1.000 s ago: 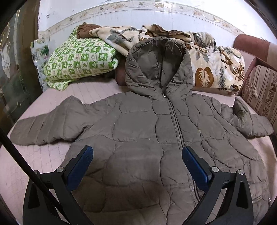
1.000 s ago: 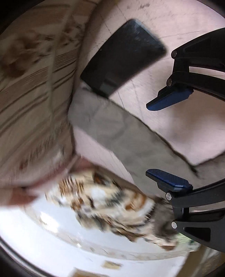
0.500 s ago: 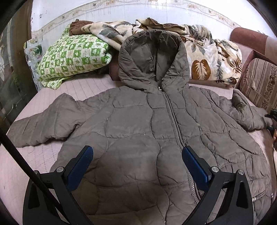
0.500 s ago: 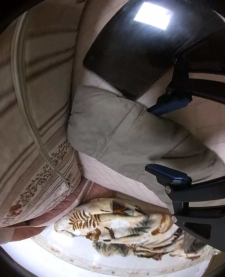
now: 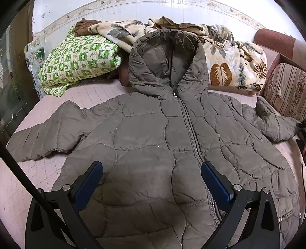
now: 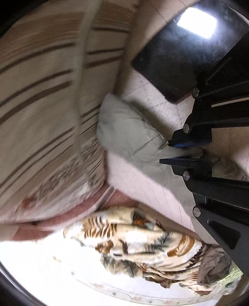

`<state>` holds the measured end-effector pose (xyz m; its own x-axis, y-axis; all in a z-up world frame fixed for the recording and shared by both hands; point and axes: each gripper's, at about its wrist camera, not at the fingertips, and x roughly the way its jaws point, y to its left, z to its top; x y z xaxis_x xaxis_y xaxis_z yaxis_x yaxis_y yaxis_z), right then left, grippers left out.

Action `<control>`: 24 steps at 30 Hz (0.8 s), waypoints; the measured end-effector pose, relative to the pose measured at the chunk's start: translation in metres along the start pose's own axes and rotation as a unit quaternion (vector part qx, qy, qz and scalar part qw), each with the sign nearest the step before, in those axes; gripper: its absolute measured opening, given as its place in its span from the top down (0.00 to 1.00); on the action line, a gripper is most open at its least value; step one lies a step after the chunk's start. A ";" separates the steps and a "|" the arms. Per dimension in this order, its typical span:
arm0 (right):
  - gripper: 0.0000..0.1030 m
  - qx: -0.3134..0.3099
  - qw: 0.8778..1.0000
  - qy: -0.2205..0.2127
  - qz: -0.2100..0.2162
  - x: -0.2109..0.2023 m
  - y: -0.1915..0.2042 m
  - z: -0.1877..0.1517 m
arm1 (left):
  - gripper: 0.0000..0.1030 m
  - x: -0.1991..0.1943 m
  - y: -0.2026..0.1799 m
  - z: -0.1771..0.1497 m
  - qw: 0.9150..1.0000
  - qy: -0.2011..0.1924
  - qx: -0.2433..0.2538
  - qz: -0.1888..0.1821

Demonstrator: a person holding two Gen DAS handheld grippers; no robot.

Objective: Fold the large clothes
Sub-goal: 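Lift the sleeve and carry it across the jacket body with the right gripper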

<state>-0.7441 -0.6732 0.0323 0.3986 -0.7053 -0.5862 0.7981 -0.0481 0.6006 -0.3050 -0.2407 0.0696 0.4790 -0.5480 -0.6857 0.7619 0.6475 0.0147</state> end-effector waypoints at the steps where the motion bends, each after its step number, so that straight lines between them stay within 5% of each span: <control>1: 0.91 -0.010 1.000 -0.008 0.010 -0.010 0.007 0.003 | 0.01 -0.002 0.001 0.001 1.000 -0.003 -0.001 0.000; 8: 0.91 -0.050 0.994 -0.043 0.092 -0.076 0.065 0.015 | 0.01 -0.009 0.014 0.006 1.000 -0.009 -0.021 0.007; 14: 0.91 -0.109 0.977 -0.040 0.181 -0.131 0.145 -0.004 | 0.01 -0.017 0.034 0.011 0.999 -0.018 -0.042 0.019; 24: 0.91 -0.230 0.934 0.048 0.268 -0.146 0.283 -0.128 | 0.01 -0.024 0.091 0.013 0.994 -0.024 -0.099 0.046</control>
<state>-0.5185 -0.4931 0.2182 0.8181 -0.4730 -0.3271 0.5728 0.6191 0.5373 -0.2417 -0.1753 0.0972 0.5654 -0.5035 -0.6533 0.6154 0.7849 -0.0723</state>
